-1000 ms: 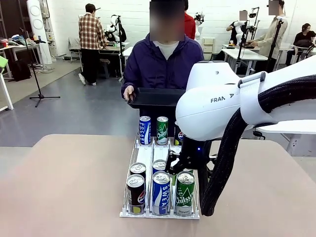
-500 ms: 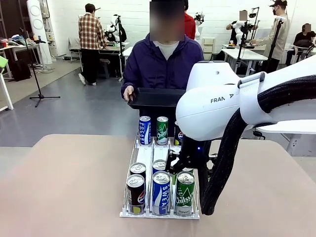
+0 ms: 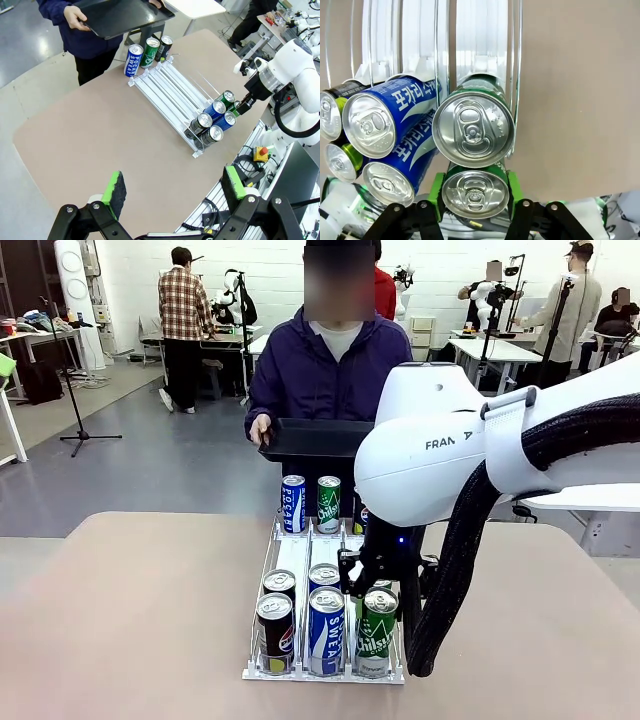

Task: Retrieve and hand over the desired beverage to the person.
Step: Pick up a can of the same type that the person held from the Automatic Can Dispenser.

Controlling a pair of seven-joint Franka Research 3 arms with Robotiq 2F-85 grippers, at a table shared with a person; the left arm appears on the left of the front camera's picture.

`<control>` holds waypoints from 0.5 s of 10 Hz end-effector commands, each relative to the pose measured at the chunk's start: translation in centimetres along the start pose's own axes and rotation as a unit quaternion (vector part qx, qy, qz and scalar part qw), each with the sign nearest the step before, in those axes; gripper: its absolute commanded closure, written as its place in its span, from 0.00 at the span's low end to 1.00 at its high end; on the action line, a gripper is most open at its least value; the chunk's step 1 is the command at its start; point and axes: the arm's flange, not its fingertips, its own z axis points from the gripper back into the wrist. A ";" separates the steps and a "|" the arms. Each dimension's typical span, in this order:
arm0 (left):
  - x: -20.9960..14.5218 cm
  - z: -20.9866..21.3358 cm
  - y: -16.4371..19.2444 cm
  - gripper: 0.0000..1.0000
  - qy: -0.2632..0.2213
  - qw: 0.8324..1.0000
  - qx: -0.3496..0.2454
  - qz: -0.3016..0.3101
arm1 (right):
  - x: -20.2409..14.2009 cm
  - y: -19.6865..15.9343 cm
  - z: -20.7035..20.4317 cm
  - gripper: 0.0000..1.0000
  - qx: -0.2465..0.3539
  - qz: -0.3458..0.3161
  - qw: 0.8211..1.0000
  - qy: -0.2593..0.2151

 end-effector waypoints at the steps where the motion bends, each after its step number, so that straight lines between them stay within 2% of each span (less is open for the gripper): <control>1: 0.0 0.2 0.1 0.00 -0.006 1.000 -0.010 -0.010 | 0.3 0.2 -0.4 0.97 -0.007 0.011 1.000 -0.002; 3: 0.0 0.2 0.1 0.00 -0.006 1.000 -0.010 -0.010 | 0.0 0.2 0.0 1.00 -0.004 0.002 1.000 0.001; 5: 0.0 0.2 0.1 0.00 -0.006 1.000 -0.010 -0.010 | -1.7 0.6 2.2 1.00 -0.006 0.009 1.000 0.007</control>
